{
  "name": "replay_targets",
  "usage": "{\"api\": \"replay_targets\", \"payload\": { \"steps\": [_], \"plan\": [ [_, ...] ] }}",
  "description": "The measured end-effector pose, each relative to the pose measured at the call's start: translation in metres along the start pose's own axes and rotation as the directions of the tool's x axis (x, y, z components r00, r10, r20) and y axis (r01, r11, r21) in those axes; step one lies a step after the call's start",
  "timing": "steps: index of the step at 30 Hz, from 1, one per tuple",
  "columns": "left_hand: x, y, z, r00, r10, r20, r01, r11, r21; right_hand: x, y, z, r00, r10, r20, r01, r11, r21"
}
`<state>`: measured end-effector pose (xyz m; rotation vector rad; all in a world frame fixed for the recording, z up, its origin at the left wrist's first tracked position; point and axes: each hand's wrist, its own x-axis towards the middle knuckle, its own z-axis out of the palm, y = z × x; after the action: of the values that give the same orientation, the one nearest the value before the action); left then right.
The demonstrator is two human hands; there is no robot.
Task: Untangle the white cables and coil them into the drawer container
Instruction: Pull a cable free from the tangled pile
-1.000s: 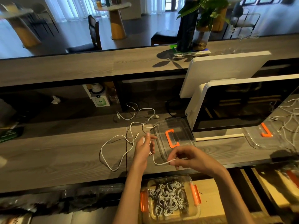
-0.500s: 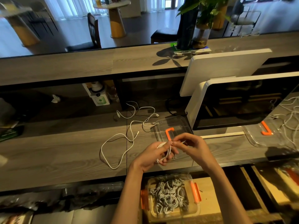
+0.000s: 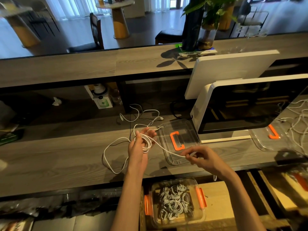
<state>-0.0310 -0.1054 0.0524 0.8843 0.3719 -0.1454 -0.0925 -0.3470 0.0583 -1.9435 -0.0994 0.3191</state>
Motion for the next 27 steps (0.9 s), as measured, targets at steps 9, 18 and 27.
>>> {"api": "replay_targets", "payload": {
  "steps": [9,18,27],
  "plan": [
    [-0.006,-0.008,0.001,0.995,-0.06,0.078,0.029,0.936,0.352,0.005,-0.028,0.02,0.972,-0.139,0.19,0.107,0.98,0.169],
    [-0.019,-0.017,0.01,0.781,-0.517,0.35,0.2,0.738,0.645,0.024,-0.018,0.036,0.943,-0.143,-0.3,0.212,0.954,0.212],
    [-0.015,-0.013,0.006,0.861,-0.343,0.375,0.025,0.766,0.642,0.02,0.0,0.023,0.938,-0.09,-0.336,0.145,0.979,0.142]
  ]
}}
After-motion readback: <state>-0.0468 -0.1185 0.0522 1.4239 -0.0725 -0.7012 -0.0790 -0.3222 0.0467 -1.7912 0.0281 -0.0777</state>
